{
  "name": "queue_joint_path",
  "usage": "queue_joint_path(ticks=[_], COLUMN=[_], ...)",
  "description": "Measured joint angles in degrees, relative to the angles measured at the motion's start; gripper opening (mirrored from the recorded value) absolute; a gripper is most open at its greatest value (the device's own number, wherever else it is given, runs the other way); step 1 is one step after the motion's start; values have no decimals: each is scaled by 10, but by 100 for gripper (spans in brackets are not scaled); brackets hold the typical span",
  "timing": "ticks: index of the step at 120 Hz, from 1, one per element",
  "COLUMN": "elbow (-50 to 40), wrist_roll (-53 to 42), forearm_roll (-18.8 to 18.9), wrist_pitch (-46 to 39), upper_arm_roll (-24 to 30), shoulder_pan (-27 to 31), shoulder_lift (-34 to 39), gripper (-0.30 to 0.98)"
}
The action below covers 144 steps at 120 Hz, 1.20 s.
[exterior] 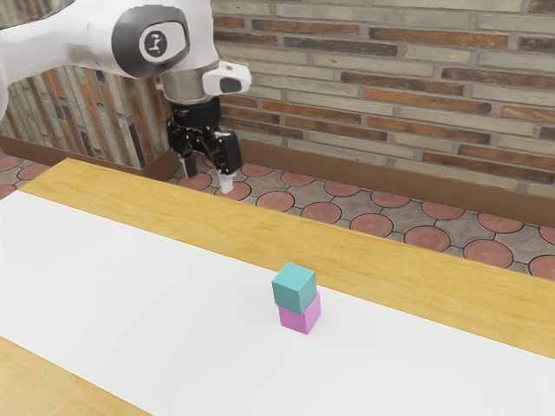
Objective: Pick up the blue block with one arm, and put the blue block on the table with one arm
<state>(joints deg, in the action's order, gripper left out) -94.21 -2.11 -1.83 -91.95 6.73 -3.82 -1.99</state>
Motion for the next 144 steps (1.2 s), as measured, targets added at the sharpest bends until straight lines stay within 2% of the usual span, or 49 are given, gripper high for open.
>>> queue_joint_path(ticks=[18,46,60,82,144], elbow=[-108,-179,-182,-170,-86], wrist_roll=[-1,-2,0,12,48], forearm_roll=[2,-1,-2,-2,-2], wrist_pitch=[-92,-197,-228,-257,-276], upper_arm_roll=[14,29,30,29,27], shoulder_pan=[-17,-48,-51,6,-34], shoulder_lift=[18,8,-10,-44,-136], gripper=[69,69,69,69,69])
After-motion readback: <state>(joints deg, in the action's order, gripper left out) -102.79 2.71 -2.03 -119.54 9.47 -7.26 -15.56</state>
